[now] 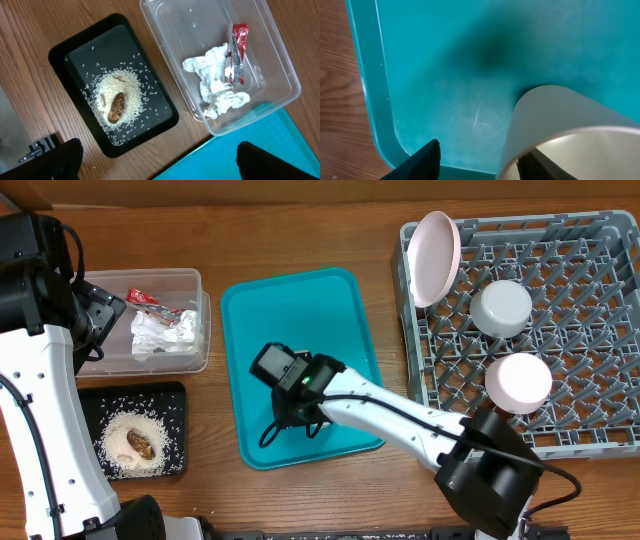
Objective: Sort waste into correct bins and load items into the dishwasher
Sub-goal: 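Move the right gripper to the pale green cup and grasp it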
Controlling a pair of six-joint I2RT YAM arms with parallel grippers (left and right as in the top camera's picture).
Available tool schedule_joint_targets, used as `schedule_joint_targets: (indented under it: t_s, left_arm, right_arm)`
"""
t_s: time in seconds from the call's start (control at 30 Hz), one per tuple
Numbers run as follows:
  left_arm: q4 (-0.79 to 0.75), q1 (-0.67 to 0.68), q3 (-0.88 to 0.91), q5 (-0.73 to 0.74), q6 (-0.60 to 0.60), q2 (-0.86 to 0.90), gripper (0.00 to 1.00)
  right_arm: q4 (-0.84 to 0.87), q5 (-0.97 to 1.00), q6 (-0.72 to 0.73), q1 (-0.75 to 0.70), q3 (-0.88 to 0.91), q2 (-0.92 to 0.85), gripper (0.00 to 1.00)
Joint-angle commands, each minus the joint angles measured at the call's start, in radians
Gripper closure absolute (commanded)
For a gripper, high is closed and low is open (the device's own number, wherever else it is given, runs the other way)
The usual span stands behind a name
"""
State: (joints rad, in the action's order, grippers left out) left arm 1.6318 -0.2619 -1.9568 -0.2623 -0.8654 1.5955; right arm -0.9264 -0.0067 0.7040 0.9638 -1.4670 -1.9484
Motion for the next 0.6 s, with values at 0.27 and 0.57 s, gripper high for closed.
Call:
schedule_joint_targets:
  t_s: [0.27, 0.57]
  left_arm:
    - [0.002, 0.0, -0.004, -0.002, -0.018, 0.004, 0.0]
    - [0.002, 0.0, -0.004, -0.002, -0.018, 0.004, 0.0]
  right_arm:
    - [-0.01, 0.103, 0.008, 0.021, -0.005, -0.003, 0.69]
    - [-0.011, 0.051, 0.008, 0.018, -0.021, -0.003, 0.82]
